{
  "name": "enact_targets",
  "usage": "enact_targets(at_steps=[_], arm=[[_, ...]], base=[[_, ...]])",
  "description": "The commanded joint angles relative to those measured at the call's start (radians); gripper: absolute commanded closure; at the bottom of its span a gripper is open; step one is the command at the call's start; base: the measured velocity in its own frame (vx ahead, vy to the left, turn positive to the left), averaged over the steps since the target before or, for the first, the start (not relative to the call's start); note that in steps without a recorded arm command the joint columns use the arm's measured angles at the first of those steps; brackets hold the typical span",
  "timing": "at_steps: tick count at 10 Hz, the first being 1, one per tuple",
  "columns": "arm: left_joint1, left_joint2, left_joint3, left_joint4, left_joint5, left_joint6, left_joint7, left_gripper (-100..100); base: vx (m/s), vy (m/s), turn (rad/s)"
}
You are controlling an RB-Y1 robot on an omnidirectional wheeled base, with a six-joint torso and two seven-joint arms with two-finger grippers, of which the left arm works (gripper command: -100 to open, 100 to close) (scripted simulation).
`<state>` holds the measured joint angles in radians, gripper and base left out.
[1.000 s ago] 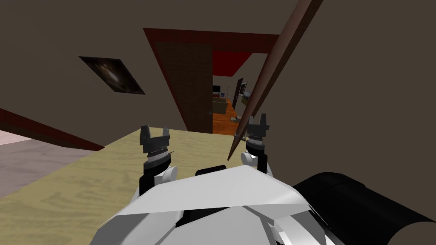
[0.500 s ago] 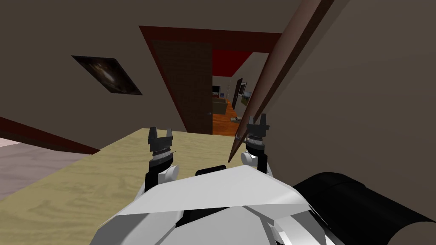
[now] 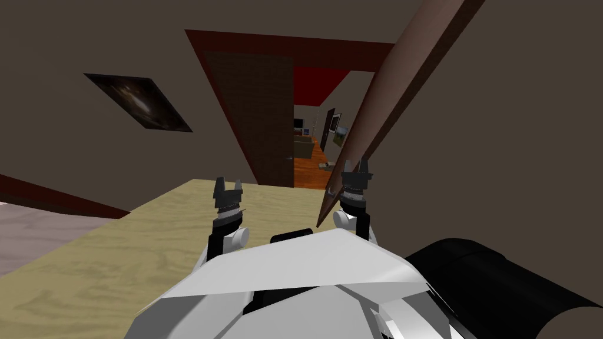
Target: Pull the door open
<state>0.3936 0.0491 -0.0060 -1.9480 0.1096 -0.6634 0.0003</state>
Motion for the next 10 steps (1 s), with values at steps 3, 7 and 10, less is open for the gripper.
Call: enact_targets(at_steps=[3,7,10], arm=[[-0.033,0.013,0.005,0.085,0.013,-0.012,-0.015,-100],[-0.075,0.025,0.011,0.184,0.028,-0.022,-0.032,-100],[-0.108,0.033,0.015,0.260,0.040,-0.030,-0.046,-100]], base=[[0.092,0.015,-0.032],[0.100,0.021,-0.038],[0.101,0.027,-0.045]])
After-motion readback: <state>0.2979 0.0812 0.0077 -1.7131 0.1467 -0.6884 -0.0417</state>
